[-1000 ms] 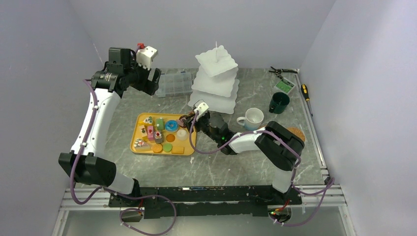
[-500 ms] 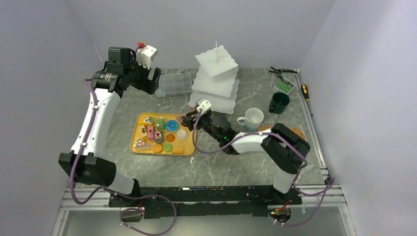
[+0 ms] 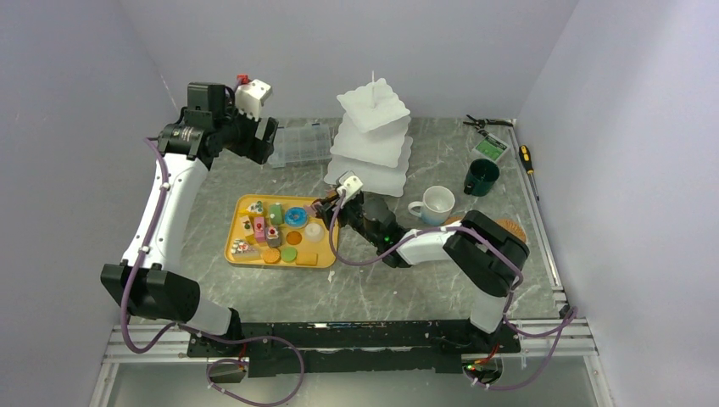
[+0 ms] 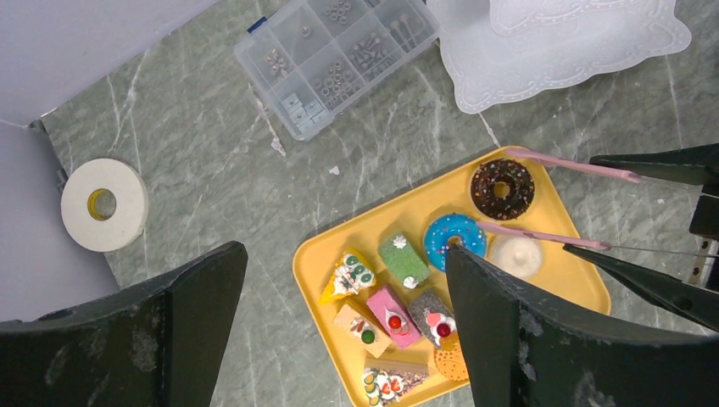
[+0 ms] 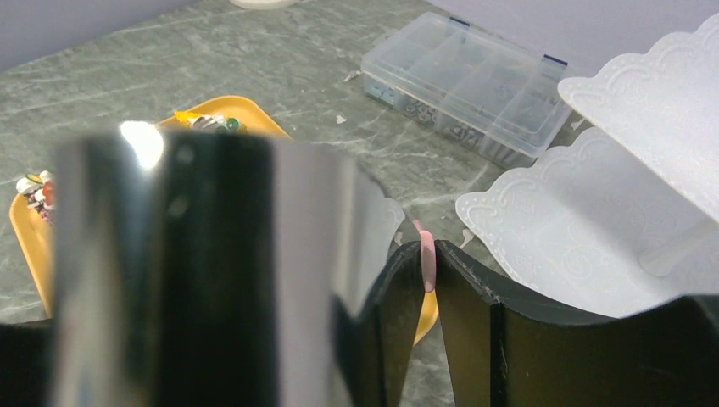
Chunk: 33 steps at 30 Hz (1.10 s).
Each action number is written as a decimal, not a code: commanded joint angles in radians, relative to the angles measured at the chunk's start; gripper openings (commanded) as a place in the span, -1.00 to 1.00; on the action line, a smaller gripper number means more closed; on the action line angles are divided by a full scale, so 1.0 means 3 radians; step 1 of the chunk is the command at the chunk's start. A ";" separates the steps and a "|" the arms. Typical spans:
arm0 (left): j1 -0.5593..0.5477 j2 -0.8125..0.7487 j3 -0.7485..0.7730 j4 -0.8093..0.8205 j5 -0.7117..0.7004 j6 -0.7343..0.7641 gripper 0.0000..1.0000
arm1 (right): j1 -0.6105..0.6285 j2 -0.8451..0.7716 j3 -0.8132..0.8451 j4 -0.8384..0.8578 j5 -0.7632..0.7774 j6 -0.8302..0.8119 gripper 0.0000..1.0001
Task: Serve the afternoon tea
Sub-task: Pick up the desert from the tray.
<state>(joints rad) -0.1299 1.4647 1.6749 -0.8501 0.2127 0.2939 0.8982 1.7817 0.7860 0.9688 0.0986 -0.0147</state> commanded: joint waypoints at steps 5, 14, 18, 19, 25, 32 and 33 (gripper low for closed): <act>-0.0002 -0.0114 0.0008 0.0104 0.0068 0.0002 0.87 | 0.0008 0.0076 -0.0015 0.0236 0.0004 0.0044 0.47; 0.0002 -0.0119 0.0039 0.0098 0.0072 0.0006 0.87 | 0.0008 0.0208 0.0015 0.0221 0.0008 0.0044 0.47; 0.0002 -0.0126 0.0031 0.0101 0.0073 0.0007 0.87 | -0.0005 0.0250 0.0028 0.0231 -0.0002 0.0044 0.47; 0.0000 -0.0122 0.0035 0.0098 0.0073 0.0006 0.87 | -0.0013 0.0257 0.0031 0.0236 -0.0017 0.0044 0.47; 0.0003 -0.0132 0.0033 0.0097 0.0071 0.0016 0.87 | -0.0013 0.0208 0.0015 0.0250 -0.0050 0.0044 0.42; 0.0001 -0.0139 0.0036 0.0106 0.0088 0.0012 0.87 | -0.0018 0.0081 0.0008 0.0191 -0.0117 0.0041 0.24; 0.0001 -0.0141 0.0041 0.0108 0.0091 0.0008 0.87 | -0.0023 0.0071 0.0008 0.0183 -0.0121 0.0039 0.18</act>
<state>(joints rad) -0.1299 1.4612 1.6726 -0.8497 0.2157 0.2939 0.8970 1.8549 0.7837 0.9733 0.0864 -0.0147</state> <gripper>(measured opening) 0.932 0.644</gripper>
